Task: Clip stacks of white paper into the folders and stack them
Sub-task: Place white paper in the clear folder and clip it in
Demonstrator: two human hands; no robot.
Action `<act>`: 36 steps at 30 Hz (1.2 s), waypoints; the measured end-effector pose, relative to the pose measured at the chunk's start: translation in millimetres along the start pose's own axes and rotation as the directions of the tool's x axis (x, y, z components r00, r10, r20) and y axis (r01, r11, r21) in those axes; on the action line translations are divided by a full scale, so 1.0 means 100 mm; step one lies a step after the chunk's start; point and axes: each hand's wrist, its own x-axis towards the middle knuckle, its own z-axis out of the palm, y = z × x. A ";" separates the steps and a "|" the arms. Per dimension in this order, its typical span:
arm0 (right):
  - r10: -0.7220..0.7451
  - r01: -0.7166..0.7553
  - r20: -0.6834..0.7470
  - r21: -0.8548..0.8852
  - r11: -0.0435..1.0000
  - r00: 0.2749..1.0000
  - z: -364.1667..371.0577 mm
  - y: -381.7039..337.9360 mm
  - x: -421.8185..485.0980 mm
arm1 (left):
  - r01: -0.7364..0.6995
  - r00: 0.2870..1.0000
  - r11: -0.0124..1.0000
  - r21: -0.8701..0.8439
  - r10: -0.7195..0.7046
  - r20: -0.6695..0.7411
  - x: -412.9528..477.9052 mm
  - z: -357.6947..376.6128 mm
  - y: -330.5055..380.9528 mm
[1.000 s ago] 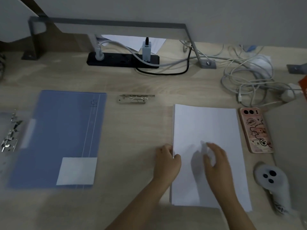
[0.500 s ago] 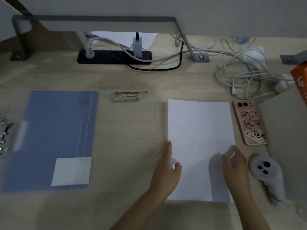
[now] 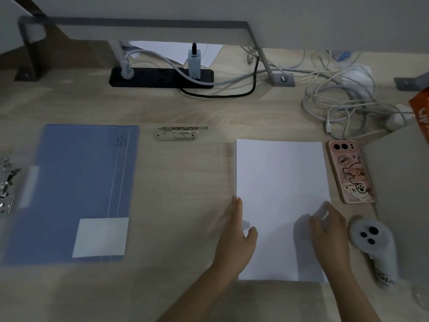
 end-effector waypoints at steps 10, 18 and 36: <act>-0.371 0.376 0.151 -0.010 0.926 0.916 0.13 -0.79 -0.45 | 0.138 0.979 0.913 -0.384 -0.185 -0.088 0.18 -0.28 0.09; -0.328 0.372 0.321 -0.087 0.924 0.888 0.46 -0.75 -0.56 | 0.299 0.949 0.923 -0.240 -0.315 -0.029 0.38 -0.40 0.32; -0.205 0.177 0.247 0.130 0.976 0.947 0.35 -0.82 -0.43 | 0.106 0.989 0.939 -0.328 -0.066 0.129 0.11 -0.37 0.21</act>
